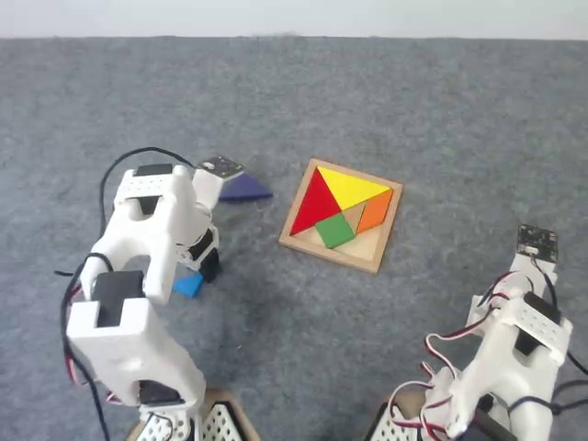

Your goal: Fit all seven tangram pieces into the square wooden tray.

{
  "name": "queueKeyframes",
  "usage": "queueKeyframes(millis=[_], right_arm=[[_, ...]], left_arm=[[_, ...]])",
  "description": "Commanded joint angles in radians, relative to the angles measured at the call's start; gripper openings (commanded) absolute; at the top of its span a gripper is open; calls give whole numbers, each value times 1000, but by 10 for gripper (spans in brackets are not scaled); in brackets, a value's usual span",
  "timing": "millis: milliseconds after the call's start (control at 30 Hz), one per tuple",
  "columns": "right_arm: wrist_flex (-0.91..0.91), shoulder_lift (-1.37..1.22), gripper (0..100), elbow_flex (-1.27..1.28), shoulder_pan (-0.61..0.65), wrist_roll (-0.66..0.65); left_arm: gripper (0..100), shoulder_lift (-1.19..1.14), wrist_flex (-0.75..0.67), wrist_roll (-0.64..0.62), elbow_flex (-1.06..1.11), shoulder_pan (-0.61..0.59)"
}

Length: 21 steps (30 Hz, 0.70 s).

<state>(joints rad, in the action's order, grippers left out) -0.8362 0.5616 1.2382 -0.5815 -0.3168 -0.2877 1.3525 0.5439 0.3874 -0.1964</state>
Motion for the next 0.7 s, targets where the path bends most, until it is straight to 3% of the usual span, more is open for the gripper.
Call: queueKeyframes(millis=[0, 133, 233, 500, 667], right_arm=[[13, 7, 125, 2, 15, -8], [13, 8, 125, 2, 15, -9], [13, 8, 125, 2, 15, -12], [10, 10, 125, 2, 15, -14], [10, 12, 125, 2, 15, -14]], left_arm=[[127, 290, 81, 97, 58, -23], [172, 606, 87, 181, 272, -20], [192, 672, 83, 219, 387, -21], [192, 379, -104, 198, 407, -35], [190, 95, -144, 186, 219, -87]])
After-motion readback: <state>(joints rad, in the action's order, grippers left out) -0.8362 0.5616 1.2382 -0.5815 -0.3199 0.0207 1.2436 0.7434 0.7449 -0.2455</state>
